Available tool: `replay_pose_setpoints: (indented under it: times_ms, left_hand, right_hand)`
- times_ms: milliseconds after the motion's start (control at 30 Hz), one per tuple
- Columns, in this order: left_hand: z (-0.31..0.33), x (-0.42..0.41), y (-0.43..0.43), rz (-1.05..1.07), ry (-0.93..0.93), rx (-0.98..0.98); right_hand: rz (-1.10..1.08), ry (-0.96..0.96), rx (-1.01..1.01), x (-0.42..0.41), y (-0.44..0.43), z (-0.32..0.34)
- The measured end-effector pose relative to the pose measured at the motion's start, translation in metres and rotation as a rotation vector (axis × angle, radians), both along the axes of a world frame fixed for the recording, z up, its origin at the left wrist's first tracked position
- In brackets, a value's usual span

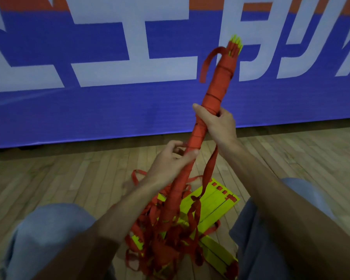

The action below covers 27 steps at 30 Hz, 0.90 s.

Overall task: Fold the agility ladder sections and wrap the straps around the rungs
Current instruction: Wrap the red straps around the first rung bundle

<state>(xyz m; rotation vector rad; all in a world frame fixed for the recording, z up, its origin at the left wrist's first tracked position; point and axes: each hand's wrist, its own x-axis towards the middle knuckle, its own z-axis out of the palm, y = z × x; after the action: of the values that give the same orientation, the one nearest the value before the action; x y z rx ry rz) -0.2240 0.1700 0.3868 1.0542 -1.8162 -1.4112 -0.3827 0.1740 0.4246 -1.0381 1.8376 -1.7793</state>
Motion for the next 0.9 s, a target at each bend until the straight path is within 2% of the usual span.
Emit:
replay_pose_setpoints:
  times_ms: [67, 133, 367, 467, 633, 733, 833, 900]
  left_hand:
    - [-0.003, -0.001, 0.003, 0.088, -0.041, -0.163]
    - [-0.006, 0.0, 0.003, 0.104, -0.067, -0.228]
    - [-0.02, 0.004, -0.004, 0.002, -0.109, -0.292]
    - [-0.017, 0.003, -0.006, 0.012, -0.043, -0.188]
    - [0.001, 0.006, -0.003, -0.05, 0.173, 0.079]
    - [0.01, 0.011, -0.002, -0.13, 0.209, 0.144]
    - [0.013, 0.014, -0.004, -0.206, 0.253, 0.184]
    - [0.013, 0.015, -0.004, -0.263, 0.291, 0.243]
  right_hand:
    - [0.016, -0.025, 0.036, -0.001, -0.002, -0.006]
    - [0.038, 0.009, 0.087, 0.0, -0.001, -0.01]
    - [0.152, 0.421, 0.304, 0.002, 0.003, -0.014]
    - [0.172, 0.531, 0.257, 0.002, 0.005, -0.013]
    - [0.199, 0.673, 0.149, -0.004, 0.009, -0.006]
    - [0.19, 0.734, 0.134, -0.004, 0.012, -0.002]
    - [0.182, 0.643, 0.1, -0.005, 0.01, -0.001]
    - [0.25, 0.453, 0.027, -0.002, 0.012, 0.002]
